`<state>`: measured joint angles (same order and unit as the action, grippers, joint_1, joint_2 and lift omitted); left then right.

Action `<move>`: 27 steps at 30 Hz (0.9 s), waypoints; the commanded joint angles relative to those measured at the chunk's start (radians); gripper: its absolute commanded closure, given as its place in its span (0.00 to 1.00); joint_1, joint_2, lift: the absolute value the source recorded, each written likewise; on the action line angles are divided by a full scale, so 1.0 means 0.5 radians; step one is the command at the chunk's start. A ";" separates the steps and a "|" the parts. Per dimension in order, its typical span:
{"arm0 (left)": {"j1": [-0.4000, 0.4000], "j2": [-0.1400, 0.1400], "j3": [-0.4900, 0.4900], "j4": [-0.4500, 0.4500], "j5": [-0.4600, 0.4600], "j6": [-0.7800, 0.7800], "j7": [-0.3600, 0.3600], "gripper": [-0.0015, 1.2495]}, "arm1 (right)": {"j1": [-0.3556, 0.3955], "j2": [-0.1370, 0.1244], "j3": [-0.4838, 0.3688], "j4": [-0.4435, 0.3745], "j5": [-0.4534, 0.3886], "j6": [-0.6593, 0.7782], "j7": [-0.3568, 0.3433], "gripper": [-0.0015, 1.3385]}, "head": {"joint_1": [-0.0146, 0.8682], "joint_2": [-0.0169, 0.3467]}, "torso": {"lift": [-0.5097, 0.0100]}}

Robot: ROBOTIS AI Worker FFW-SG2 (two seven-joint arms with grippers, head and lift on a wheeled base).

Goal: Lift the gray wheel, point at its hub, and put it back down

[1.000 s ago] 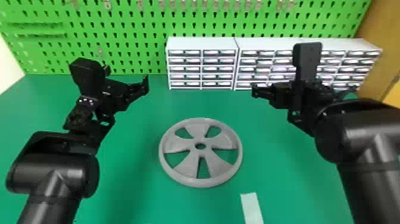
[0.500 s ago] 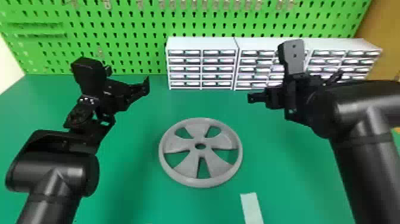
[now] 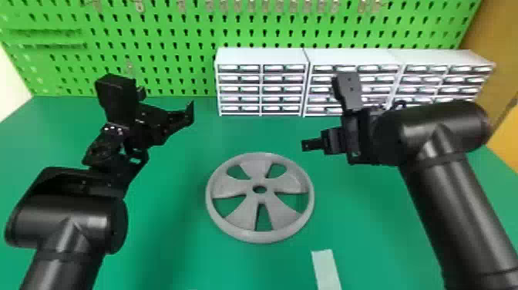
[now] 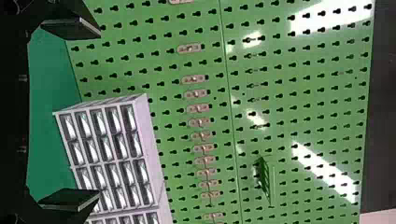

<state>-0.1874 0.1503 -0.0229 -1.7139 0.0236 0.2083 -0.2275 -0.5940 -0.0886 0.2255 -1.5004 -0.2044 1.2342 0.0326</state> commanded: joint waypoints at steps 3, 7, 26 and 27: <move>-0.003 0.000 0.000 -0.002 -0.004 0.016 -0.008 0.07 | -0.055 0.042 0.077 0.215 0.059 -0.011 0.030 0.06 | 0.80 0.18 | 0.81; -0.006 0.000 0.000 -0.002 -0.004 0.022 -0.011 0.07 | -0.076 0.057 0.110 0.316 0.074 -0.020 0.042 0.06 | 0.80 0.18 | 0.81; -0.006 0.003 0.003 -0.014 -0.017 0.062 -0.054 0.07 | -0.140 0.100 0.205 0.731 0.142 -0.174 0.051 0.06 | 0.80 0.18 | 0.81; -0.006 0.003 0.003 -0.014 -0.017 0.062 -0.054 0.07 | -0.140 0.100 0.202 0.743 0.145 -0.177 0.051 0.06 | 0.80 0.18 | 0.81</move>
<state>-0.1902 0.1517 -0.0210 -1.7211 0.0163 0.2375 -0.2537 -0.6629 -0.0387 0.3273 -1.1549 -0.1348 1.1576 0.0583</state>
